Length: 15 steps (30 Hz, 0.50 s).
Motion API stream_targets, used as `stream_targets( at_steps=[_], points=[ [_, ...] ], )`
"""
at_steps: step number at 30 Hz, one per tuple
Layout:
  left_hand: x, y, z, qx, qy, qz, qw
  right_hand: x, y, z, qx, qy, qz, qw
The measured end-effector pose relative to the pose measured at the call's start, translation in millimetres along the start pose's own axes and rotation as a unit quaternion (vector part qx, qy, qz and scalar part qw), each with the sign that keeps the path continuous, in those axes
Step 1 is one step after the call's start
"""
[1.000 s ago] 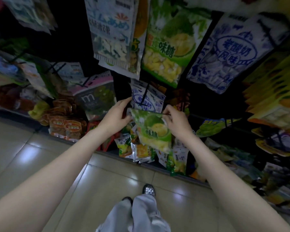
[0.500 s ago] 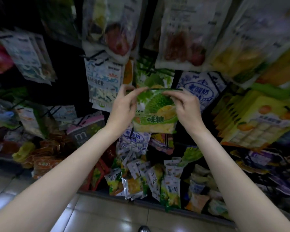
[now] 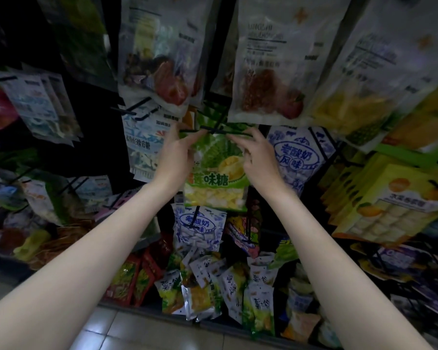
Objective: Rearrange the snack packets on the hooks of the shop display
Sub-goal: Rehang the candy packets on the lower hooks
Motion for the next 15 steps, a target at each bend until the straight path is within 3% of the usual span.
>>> stream_targets(
  at_steps=[6, 10, 13, 15],
  points=[
    [-0.4, 1.7, 4.1, -0.033, -0.032, 0.014, 0.999, 0.3, 4.8, 2.7, -0.031, 0.009, 0.035, 0.999],
    [-9.5, -5.3, -6.5, -0.052, -0.103, 0.14, 0.983, -2.3, 4.0, 7.4, -0.014, -0.012, 0.002, 1.0],
    [-2.0, -22.4, -21.9, 0.004, -0.14, 0.198, 0.97, -4.8, 5.3, 3.5, -0.01, -0.029, 0.005, 1.0],
    [3.9, -32.4, -26.6, 0.081, -0.132, 0.193, 0.969, -6.5, 3.0, 4.0, -0.014, -0.021, -0.012, 1.0]
  ],
)
Point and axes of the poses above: each hand's wrist, its own z-axis towards the middle knuckle, its own y-axis out of the back of the hand, x = y × z, the point moved 4 cm from there along z, towards the middle knuckle, and after that the axes turned 7 degrees about -z, right-handed, at the moved point
